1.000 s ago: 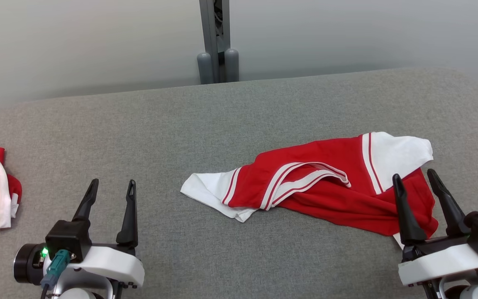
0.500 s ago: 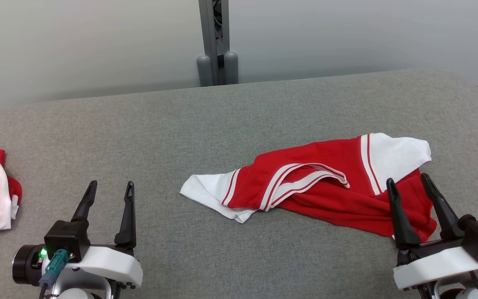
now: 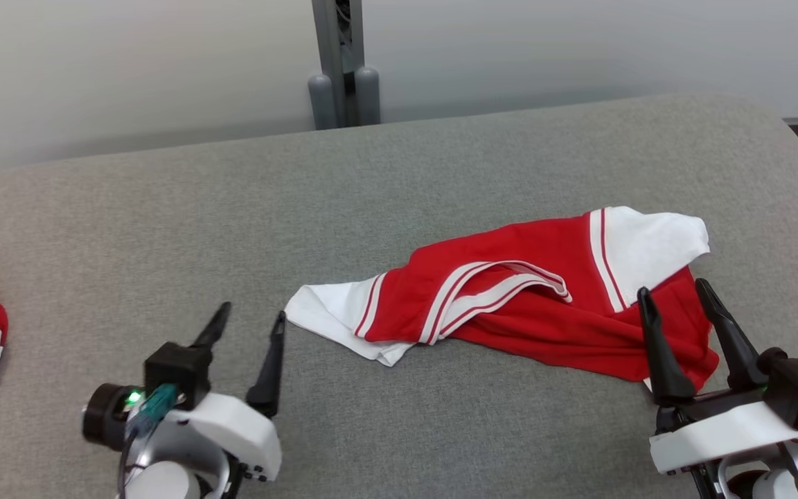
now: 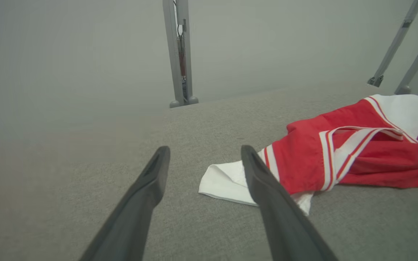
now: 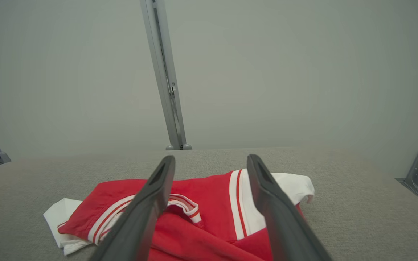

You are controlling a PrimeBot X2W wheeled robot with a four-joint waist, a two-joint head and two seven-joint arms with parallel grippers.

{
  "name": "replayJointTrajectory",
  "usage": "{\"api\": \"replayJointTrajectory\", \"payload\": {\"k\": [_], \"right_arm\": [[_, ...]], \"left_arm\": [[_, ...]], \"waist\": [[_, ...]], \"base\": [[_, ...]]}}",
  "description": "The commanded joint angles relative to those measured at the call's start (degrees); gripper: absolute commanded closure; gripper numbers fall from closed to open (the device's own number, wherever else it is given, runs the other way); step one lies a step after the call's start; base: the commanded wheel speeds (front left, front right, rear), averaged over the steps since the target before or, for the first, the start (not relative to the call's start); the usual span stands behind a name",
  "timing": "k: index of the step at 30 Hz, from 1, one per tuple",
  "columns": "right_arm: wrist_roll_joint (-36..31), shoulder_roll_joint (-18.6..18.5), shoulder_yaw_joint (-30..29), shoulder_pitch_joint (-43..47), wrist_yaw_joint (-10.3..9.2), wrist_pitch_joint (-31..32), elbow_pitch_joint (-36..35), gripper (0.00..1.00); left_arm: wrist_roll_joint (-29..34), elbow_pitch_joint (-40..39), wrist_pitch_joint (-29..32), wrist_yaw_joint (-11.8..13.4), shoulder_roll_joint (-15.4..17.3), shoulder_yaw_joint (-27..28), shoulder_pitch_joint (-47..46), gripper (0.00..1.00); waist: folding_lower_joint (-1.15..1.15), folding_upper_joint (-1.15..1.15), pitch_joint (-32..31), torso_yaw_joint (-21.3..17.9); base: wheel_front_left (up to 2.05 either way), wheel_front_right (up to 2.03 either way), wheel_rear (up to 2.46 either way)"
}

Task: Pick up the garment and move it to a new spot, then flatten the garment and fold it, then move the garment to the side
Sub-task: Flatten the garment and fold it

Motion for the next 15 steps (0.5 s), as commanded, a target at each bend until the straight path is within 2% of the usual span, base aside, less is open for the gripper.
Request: {"api": "replayJointTrajectory", "payload": {"k": [1,7,15], "right_arm": [[0.04,-0.12,0.41,-1.14,-0.01,0.01,0.22,0.0],[0.81,0.13,1.71,-2.96,-0.01,-0.97,0.66,0.0],[1.49,0.48,1.95,-4.78,-0.01,-2.54,2.45,0.0]], "left_arm": [[-0.99,1.23,1.66,-1.17,-0.29,-0.65,-1.87,0.0],[-3.82,7.39,7.99,-4.85,-1.6,-2.03,-7.25,0.0],[-4.89,15.87,10.12,-6.63,-0.78,-0.81,-13.07,0.0]], "waist": [[0.0,0.0,1.36,-1.2],[0.0,0.0,6.03,-4.7],[0.0,0.0,10.42,-7.68]], "base": [[0.0,0.0,0.0],[0.0,0.0,0.0],[0.0,0.0,0.0]]}}
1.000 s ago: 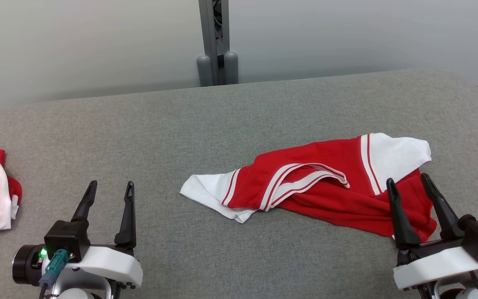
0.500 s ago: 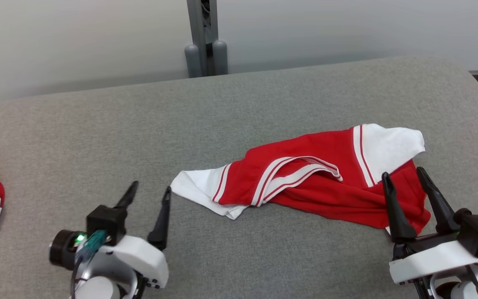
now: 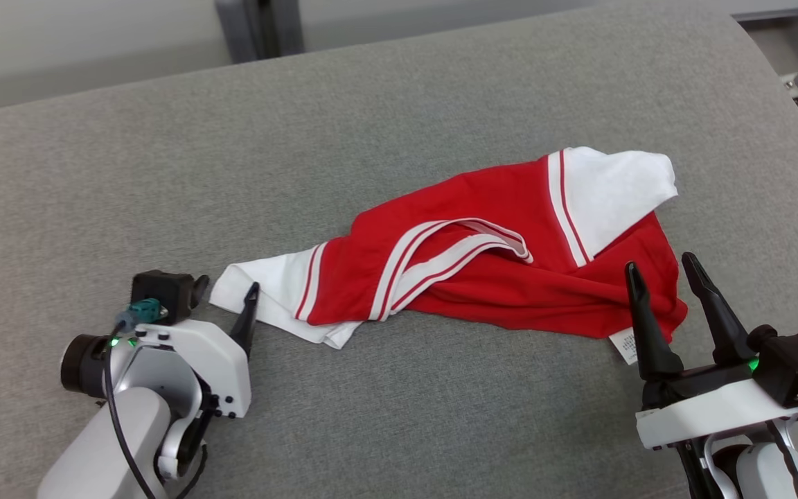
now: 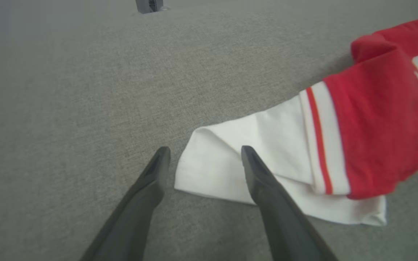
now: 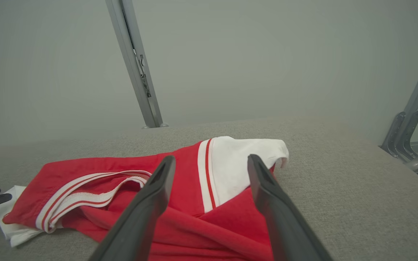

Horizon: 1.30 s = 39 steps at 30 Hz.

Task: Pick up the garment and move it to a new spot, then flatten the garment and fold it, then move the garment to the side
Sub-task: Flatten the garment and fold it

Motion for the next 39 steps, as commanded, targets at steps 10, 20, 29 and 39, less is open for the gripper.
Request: {"api": "replayJointTrajectory", "payload": {"k": [10,20,29,39], "right_arm": [[0.71,0.27,-1.57,-1.35,-0.01,-2.06,1.46,0.0],[0.9,0.22,-3.11,-0.66,-0.01,-1.08,1.31,0.0],[0.94,-0.61,-3.83,0.11,-0.01,0.21,0.92,0.0],[1.21,-1.13,-4.0,0.52,-0.01,1.13,0.57,0.0]], "left_arm": [[-2.37,1.42,-0.43,-0.91,1.26,2.06,-1.2,1.0],[-3.29,-12.27,-1.71,3.52,4.48,5.07,4.57,1.0],[-6.85,-22.44,-1.85,8.93,3.84,6.89,16.52,1.0],[-9.72,-20.26,-6.13,6.98,0.92,7.73,18.97,0.0]], "waist": [[0.0,0.0,2.05,-0.54],[0.0,0.0,0.67,3.82],[0.0,0.0,-1.02,7.38],[0.0,0.0,-2.67,8.28]], "base": [[0.0,0.0,0.0],[0.0,0.0,0.0],[0.0,0.0,0.0],[0.0,0.0,0.0]]}}
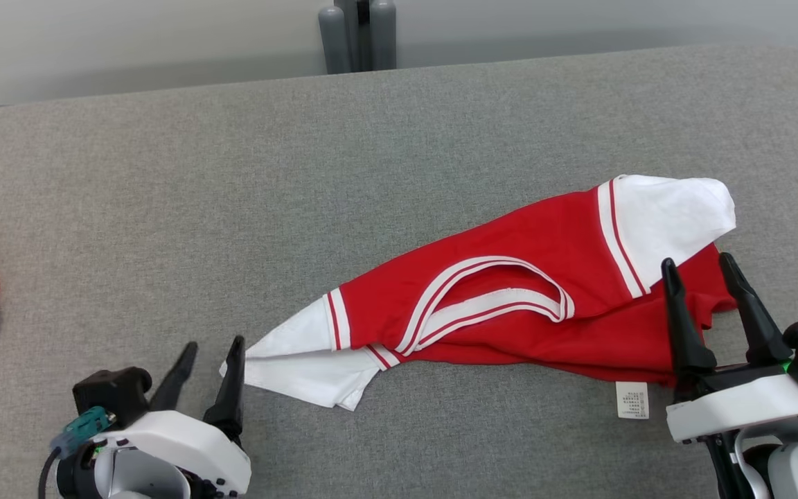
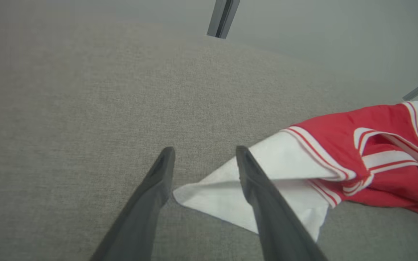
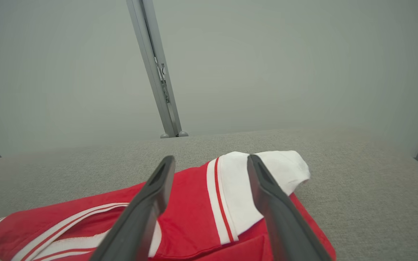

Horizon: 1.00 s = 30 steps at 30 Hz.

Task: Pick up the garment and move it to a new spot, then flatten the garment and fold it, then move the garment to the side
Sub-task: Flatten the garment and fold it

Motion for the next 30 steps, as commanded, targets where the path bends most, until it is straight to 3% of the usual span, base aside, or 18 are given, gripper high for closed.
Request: {"api": "replayJointTrajectory", "payload": {"k": [1,6,14,30], "right_arm": [[0.19,-0.64,-0.55,0.8,-0.01,-0.04,-0.34,0.0],[-0.63,-0.9,-2.47,1.19,-0.01,-0.15,-1.65,0.0],[-2.71,-1.1,-6.62,3.66,0.0,1.45,-4.87,0.0],[-3.73,-0.23,-3.34,7.11,-0.01,3.47,-6.12,0.0]], "left_arm": [[0.05,0.11,-2.21,-0.29,-0.37,1.11,-0.86,0.0],[1.78,-1.15,-5.78,0.13,0.33,2.55,-2.16,0.0],[11.29,-8.79,-11.25,6.73,3.95,4.44,-4.17,0.0],[15.23,-8.98,-10.16,10.57,6.34,2.17,2.34,0.0]], "waist": [[0.0,0.0,-0.52,-0.15],[0.0,0.0,-1.32,-0.41],[0.0,0.0,-4.3,-0.96],[0.0,0.0,-7.99,-0.78]], "base": [[0.0,0.0,0.0],[0.0,0.0,0.0],[0.0,0.0,0.0],[0.0,0.0,0.0]]}}
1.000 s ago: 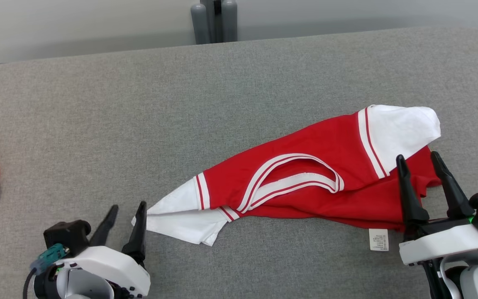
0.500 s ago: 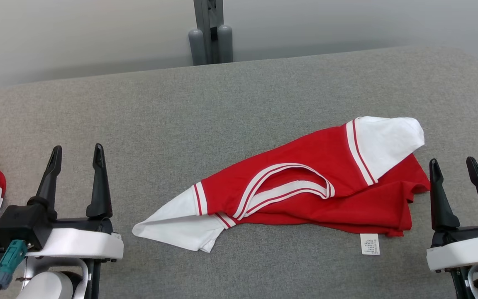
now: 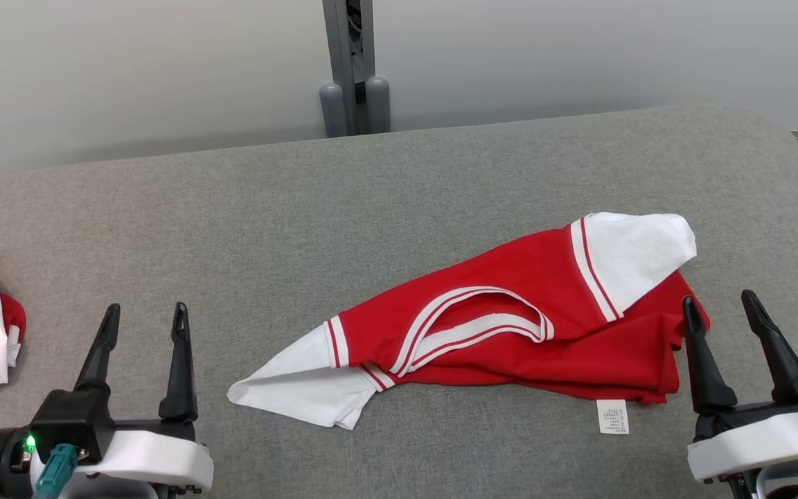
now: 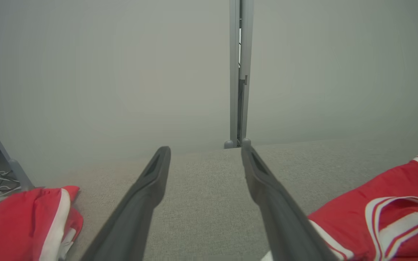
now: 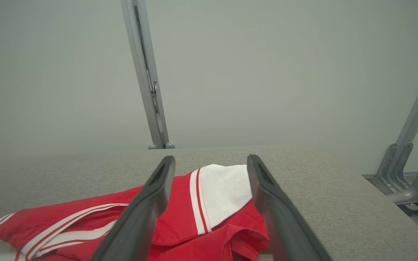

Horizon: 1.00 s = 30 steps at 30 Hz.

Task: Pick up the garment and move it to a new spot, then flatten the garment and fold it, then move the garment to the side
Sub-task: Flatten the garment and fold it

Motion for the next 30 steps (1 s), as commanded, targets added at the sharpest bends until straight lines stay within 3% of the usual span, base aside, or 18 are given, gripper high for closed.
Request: {"api": "replayJointTrajectory", "payload": {"k": [1,19,24,30], "right_arm": [[-0.16,-0.11,0.13,0.24,0.0,0.25,-0.24,0.0],[0.46,-0.01,0.5,-0.4,-0.01,0.34,-0.05,0.0],[0.64,-0.16,0.73,-0.42,0.0,-0.01,0.47,0.0],[1.15,-0.01,0.58,-0.35,-0.01,-0.4,1.14,0.0]], "left_arm": [[0.03,0.3,0.24,0.37,0.35,-0.09,0.21,0.0],[-0.61,0.9,2.76,-1.73,0.89,-2.34,-1.61,0.0],[-1.97,1.88,7.06,-3.89,2.16,-4.34,-1.16,0.0],[-3.62,5.23,12.5,-8.96,2.94,-8.72,-1.66,0.0]], "waist": [[0.0,0.0,-0.13,0.21],[0.0,0.0,0.06,0.87],[0.0,0.0,0.8,0.43],[0.0,0.0,3.18,-0.33]], "base": [[0.0,0.0,0.0],[0.0,0.0,0.0],[0.0,0.0,0.0],[0.0,0.0,0.0]]}}
